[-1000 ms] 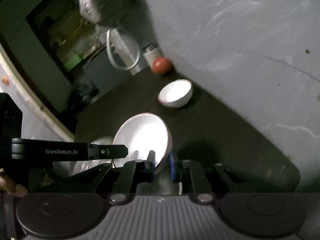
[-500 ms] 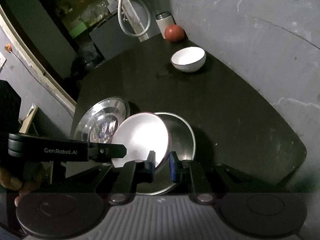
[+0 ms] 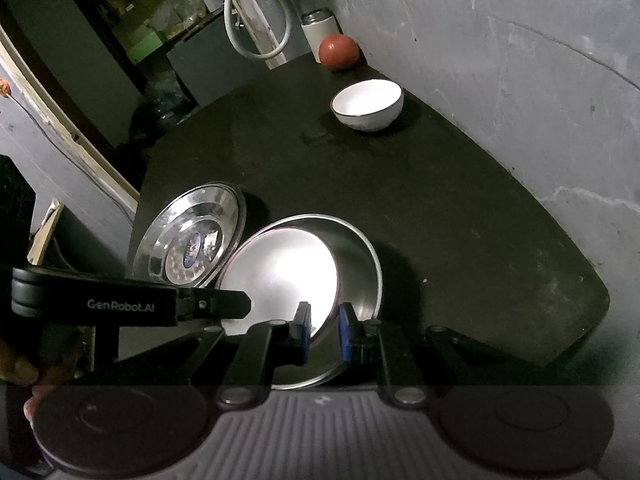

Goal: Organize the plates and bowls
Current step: 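Carry the white bowl with both tools over the steel bowl, then lower the white bowl into the steel bowl and open both tools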

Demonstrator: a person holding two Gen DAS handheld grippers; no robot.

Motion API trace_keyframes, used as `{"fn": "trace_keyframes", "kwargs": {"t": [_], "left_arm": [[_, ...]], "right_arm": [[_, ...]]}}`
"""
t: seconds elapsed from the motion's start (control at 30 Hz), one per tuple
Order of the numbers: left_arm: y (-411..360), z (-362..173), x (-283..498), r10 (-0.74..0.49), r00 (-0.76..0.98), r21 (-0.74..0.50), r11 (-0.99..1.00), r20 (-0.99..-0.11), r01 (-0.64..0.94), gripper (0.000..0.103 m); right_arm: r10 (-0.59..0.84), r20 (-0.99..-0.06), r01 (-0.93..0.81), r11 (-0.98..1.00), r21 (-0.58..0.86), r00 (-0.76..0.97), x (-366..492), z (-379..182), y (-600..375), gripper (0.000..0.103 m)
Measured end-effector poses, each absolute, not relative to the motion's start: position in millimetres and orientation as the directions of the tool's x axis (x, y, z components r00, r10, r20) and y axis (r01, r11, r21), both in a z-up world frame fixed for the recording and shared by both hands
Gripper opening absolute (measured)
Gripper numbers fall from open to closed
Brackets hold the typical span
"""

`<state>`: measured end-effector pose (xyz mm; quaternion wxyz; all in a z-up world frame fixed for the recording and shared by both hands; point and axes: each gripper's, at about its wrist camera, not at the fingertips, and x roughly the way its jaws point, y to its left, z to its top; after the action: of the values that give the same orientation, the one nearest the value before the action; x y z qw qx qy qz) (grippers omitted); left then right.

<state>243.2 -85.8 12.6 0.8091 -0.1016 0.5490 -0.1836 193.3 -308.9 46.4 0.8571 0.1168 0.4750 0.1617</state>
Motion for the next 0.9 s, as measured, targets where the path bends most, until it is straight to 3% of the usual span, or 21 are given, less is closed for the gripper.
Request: {"fn": "trace_keyframes", "kwargs": {"t": [0.9], "left_arm": [[-89, 7, 257, -0.392, 0.297, -0.351, 0.918, -0.871, 0.185, 0.013]], "right_arm": [[0.382, -0.799, -0.163, 0.924, 0.346, 0.465, 199, 43, -303, 0.02]]}}
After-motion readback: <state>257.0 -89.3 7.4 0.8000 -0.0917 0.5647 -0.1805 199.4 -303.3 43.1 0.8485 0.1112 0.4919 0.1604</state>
